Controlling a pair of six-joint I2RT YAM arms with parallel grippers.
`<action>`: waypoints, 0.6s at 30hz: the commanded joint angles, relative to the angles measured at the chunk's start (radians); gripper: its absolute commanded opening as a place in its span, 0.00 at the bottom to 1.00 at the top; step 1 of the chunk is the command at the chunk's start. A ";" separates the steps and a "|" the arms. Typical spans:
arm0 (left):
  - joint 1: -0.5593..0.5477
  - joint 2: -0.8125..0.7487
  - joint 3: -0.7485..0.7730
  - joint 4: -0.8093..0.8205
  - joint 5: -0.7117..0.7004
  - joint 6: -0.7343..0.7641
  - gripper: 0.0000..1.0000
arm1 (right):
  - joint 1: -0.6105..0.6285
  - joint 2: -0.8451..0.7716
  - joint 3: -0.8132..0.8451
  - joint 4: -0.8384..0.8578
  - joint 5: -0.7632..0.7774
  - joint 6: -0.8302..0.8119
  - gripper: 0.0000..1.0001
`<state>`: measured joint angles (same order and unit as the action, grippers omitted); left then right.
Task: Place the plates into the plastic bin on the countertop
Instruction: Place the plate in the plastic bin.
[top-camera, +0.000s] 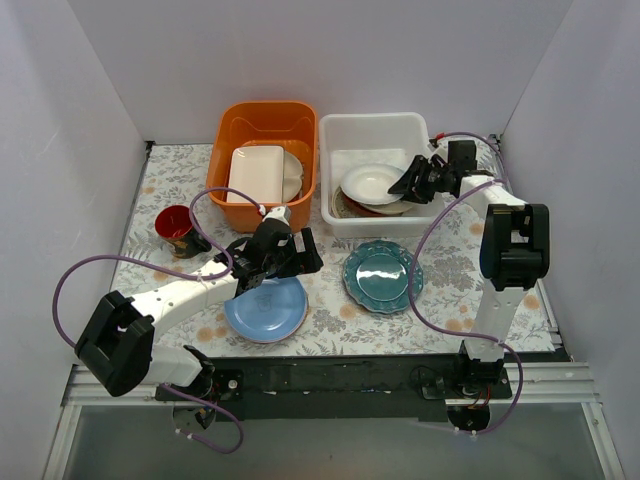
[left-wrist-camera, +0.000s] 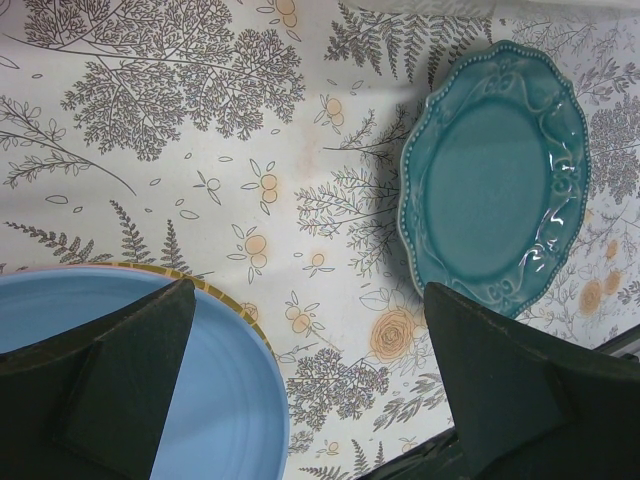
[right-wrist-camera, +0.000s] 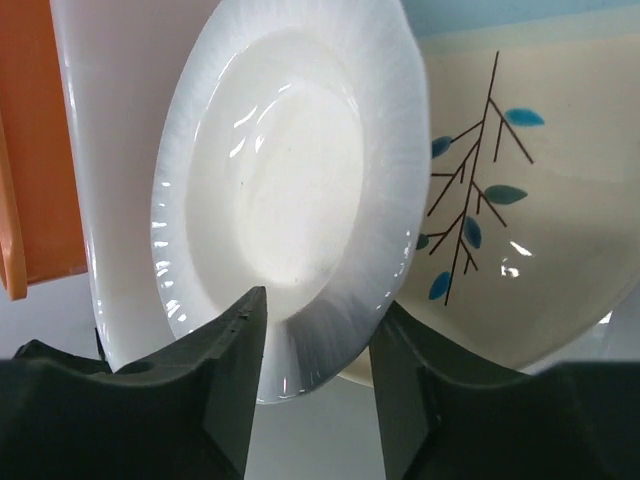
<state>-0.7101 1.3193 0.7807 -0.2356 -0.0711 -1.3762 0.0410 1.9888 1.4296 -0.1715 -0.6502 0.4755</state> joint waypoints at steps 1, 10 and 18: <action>-0.003 -0.019 0.017 -0.008 -0.015 0.012 0.98 | 0.008 -0.064 0.009 0.021 0.006 -0.034 0.56; -0.003 -0.006 0.022 -0.008 -0.012 0.012 0.98 | 0.007 -0.235 -0.029 0.053 0.087 -0.038 0.79; -0.005 -0.008 0.017 -0.007 -0.012 0.009 0.98 | 0.008 -0.285 -0.049 0.083 0.024 -0.025 0.82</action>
<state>-0.7101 1.3205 0.7807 -0.2356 -0.0708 -1.3758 0.0498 1.7287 1.3918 -0.1246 -0.5938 0.4553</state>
